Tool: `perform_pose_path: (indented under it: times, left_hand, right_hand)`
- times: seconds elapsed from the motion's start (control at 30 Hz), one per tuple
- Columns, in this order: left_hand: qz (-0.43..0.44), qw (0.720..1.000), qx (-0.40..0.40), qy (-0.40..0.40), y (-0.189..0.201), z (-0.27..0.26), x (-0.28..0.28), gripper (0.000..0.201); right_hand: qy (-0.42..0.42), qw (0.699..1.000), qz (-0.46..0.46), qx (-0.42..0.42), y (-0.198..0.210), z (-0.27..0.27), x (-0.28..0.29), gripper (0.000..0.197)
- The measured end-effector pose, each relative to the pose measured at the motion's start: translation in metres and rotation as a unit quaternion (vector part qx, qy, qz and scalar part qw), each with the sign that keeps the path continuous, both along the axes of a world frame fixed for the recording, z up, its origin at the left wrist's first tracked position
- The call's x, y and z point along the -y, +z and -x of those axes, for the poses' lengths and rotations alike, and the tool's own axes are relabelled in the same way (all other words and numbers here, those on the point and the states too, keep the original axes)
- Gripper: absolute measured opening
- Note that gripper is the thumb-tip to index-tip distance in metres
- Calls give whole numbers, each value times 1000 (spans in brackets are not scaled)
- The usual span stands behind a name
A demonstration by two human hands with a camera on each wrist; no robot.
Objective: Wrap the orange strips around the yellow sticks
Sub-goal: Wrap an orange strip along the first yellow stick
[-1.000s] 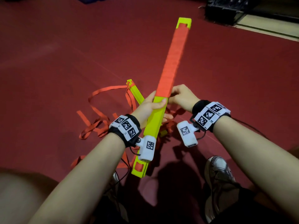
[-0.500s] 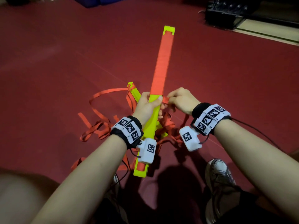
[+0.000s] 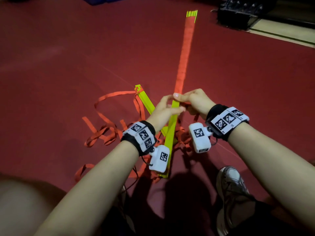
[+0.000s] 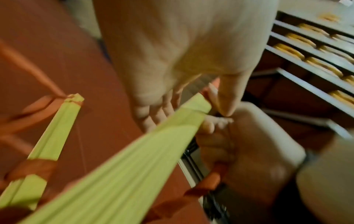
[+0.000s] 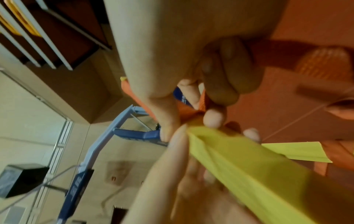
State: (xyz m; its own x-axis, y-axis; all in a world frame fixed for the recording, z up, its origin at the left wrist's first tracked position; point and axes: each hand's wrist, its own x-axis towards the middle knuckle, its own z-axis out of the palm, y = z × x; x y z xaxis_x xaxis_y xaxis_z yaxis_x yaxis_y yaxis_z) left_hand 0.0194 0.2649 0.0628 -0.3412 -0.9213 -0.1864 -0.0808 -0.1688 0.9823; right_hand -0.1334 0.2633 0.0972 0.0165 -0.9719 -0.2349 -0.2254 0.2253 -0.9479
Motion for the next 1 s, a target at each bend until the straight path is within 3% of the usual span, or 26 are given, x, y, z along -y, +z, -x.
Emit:
perform_pose_path:
  times: [0.07, 0.13, 0.2, 0.27, 0.33, 0.47, 0.63, 0.67, 0.8, 0.9, 1.0]
  left_hand:
    - [-81, 994, -62, -26, 4, -10, 2, 63]
    - [-134, 983, -73, -102, 2, -19, -1, 46]
    - [-173, 971, -109, -126, -1, -19, -7, 33]
    - [-137, 980, -123, -76, -1, -13, -11, 19]
    - [-50, 996, -68, -5, -3, -10, -8, 11]
    - [33, 994, 35, 95, -11, -13, -2, 41]
    - [140, 963, 201, 108, -15, -8, -9, 36]
    - [143, 962, 205, 112, -13, -7, -9, 38]
    - [111, 985, 65, 119, -11, -4, -5, 57]
    - [143, 979, 75, 123, -13, -6, 0, 63]
    - [168, 973, 110, 112, -13, -11, 0, 64]
  right_hand:
    - [36, 999, 2, 41, 6, 4, -1, 42]
    - [56, 995, -2, 82, 9, 5, -2, 41]
    - [66, 993, -2, 95, 11, 5, -2, 43]
    - [59, 996, 5, 71, 11, 6, -1, 43]
    - [24, 999, 21, 18, 12, 11, 2, 43]
    - [1, 998, 36, -53, 12, 7, 5, 40]
    - [1, 977, 57, -207, 12, -2, 6, 19]
    - [-10, 973, 56, -224, 12, -1, 6, 21]
    - [-48, 949, 68, -305, 5, 4, 8, 21]
    - [-36, 919, 80, -383, -2, 11, 8, 26]
    - [-56, 912, 79, -398, -2, 21, 10, 30]
